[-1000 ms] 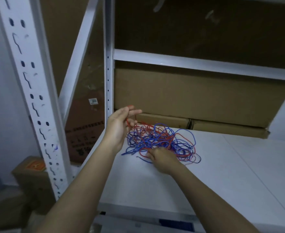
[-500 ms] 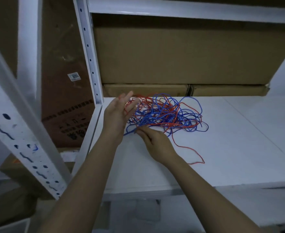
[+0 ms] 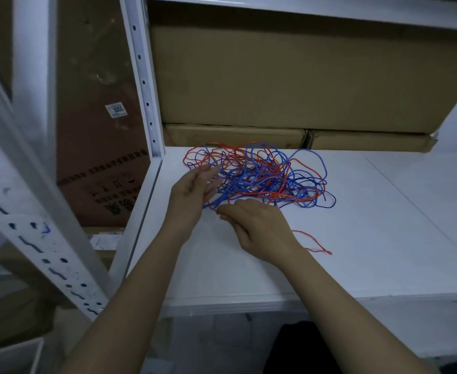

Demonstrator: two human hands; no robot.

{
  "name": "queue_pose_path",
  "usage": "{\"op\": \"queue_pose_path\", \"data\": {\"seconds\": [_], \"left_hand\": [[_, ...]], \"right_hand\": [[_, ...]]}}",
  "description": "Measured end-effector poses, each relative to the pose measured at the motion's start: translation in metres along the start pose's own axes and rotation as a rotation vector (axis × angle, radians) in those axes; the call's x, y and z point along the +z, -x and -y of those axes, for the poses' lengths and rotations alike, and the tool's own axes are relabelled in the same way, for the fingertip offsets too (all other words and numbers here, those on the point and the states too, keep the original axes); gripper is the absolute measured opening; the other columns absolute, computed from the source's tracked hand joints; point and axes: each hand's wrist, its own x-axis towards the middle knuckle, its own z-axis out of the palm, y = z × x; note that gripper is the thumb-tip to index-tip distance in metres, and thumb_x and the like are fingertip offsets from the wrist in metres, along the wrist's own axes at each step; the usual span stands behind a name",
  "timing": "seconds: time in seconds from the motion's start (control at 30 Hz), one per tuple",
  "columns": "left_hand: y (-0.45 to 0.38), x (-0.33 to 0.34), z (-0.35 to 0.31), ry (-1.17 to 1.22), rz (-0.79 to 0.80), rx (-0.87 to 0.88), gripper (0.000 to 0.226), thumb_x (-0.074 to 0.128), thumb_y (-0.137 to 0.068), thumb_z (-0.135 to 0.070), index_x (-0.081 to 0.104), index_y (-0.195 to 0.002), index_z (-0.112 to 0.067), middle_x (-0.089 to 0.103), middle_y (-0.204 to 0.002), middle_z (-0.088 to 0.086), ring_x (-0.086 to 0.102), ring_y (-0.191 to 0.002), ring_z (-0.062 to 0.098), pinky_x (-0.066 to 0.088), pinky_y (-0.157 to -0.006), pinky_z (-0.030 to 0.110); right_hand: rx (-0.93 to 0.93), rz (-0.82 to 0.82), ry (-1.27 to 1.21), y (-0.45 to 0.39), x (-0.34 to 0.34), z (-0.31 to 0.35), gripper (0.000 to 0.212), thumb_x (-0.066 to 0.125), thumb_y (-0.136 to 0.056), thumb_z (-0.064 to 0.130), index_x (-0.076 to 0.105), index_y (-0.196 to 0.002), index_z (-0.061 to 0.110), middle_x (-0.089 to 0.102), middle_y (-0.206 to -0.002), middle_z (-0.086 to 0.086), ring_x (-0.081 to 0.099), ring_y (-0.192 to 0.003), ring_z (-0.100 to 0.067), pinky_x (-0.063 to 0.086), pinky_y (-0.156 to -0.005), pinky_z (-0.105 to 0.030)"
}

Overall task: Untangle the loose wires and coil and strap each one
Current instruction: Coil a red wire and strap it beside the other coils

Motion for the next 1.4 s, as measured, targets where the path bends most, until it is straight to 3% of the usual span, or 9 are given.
{"op": "queue_pose_path", "data": {"seconds": [0.23,0.37,0.53,0.7,0.9,0.97,1.07,1.3,1.4], "left_hand": [[0.013,-0.009,-0.007,-0.234,0.233,-0.048,0.021,0.047,-0.099,-0.013,0.068,-0.099,-0.010,0.074,-0.082,-0.002,0.071,-0.067,0.008,0.053,-0.062,0.015],[0.020,-0.016,-0.011,-0.167,0.303,-0.087,0.029,0.045,-0.100,-0.018,0.069,-0.086,-0.010,0.075,-0.076,0.006,0.070,-0.065,0.015,0.054,-0.061,0.017],[0.020,-0.025,-0.013,0.118,0.308,-0.138,0.033,0.037,-0.100,-0.011,0.067,-0.086,-0.004,0.070,-0.068,0.007,0.061,-0.054,0.011,0.049,-0.052,0.017],[0.021,-0.028,-0.010,0.349,0.224,-0.166,0.036,0.038,-0.100,-0.009,0.070,-0.083,-0.004,0.065,-0.065,0.003,0.061,-0.057,0.009,0.052,-0.056,0.018],[0.016,-0.021,-0.009,0.413,0.126,-0.084,0.028,0.038,-0.101,-0.012,0.063,-0.091,-0.003,0.070,-0.067,-0.001,0.066,-0.061,0.007,0.053,-0.058,0.016],[0.012,-0.019,-0.010,0.410,0.073,-0.057,0.027,0.036,-0.102,-0.011,0.062,-0.097,-0.005,0.075,-0.079,0.000,0.071,-0.074,0.009,0.053,-0.064,0.015],[0.009,-0.019,-0.008,0.323,0.065,-0.001,0.022,0.038,-0.102,-0.011,0.060,-0.107,-0.008,0.075,-0.096,-0.002,0.070,-0.095,0.012,0.053,-0.081,0.017],[0.007,-0.013,-0.001,-0.201,0.124,0.100,0.020,0.034,-0.102,-0.006,0.052,-0.109,-0.010,0.064,-0.117,0.009,0.065,-0.104,0.015,0.051,-0.094,0.024],[0.014,-0.012,-0.003,-0.254,0.210,0.129,0.020,0.035,-0.102,-0.005,0.054,-0.108,-0.010,0.066,-0.111,0.004,0.064,-0.103,0.014,0.051,-0.091,0.021]], "right_hand": [[0.004,-0.210,0.033,-0.023,-0.007,-0.010,0.015,0.067,-0.081,0.000,0.074,-0.093,0.006,0.063,-0.072,-0.011,0.062,-0.065,-0.029,0.048,-0.053,-0.032],[0.166,-0.286,-0.190,-0.043,-0.004,-0.022,0.011,0.064,-0.088,0.008,0.075,-0.089,0.007,0.068,-0.081,-0.005,0.061,-0.075,-0.019,0.048,-0.066,-0.030],[0.511,-0.099,-0.690,-0.051,0.017,-0.021,0.010,0.065,-0.088,0.009,0.075,-0.089,0.012,0.067,-0.079,0.015,0.060,-0.074,0.005,0.046,-0.071,-0.014],[0.596,-0.054,-0.757,-0.042,0.025,-0.018,0.013,0.061,-0.092,0.010,0.072,-0.087,0.014,0.064,-0.064,0.018,0.055,-0.059,0.005,0.042,-0.061,-0.012],[0.544,0.126,-0.651,-0.027,0.028,-0.006,0.020,0.052,-0.097,0.015,0.071,-0.091,0.011,0.058,-0.058,0.000,0.048,-0.052,-0.003,0.037,-0.057,-0.013],[0.488,0.205,-0.510,-0.018,0.028,-0.003,0.021,0.051,-0.098,0.022,0.071,-0.100,0.016,0.063,-0.064,-0.001,0.056,-0.061,-0.009,0.041,-0.063,-0.022],[0.293,0.321,-0.187,-0.003,0.028,0.001,0.025,0.047,-0.099,0.029,0.068,-0.111,0.022,0.072,-0.095,-0.004,0.063,-0.089,-0.025,0.048,-0.073,-0.033],[-0.029,0.168,-0.106,-0.003,0.003,0.008,0.020,0.054,-0.092,0.019,0.069,-0.105,0.015,0.073,-0.099,-0.001,0.067,-0.082,-0.026,0.053,-0.064,-0.034],[-0.099,0.133,-0.106,-0.010,-0.006,0.009,0.017,0.057,-0.090,0.015,0.070,-0.101,0.013,0.073,-0.095,-0.003,0.067,-0.080,-0.027,0.053,-0.060,-0.035]]}}
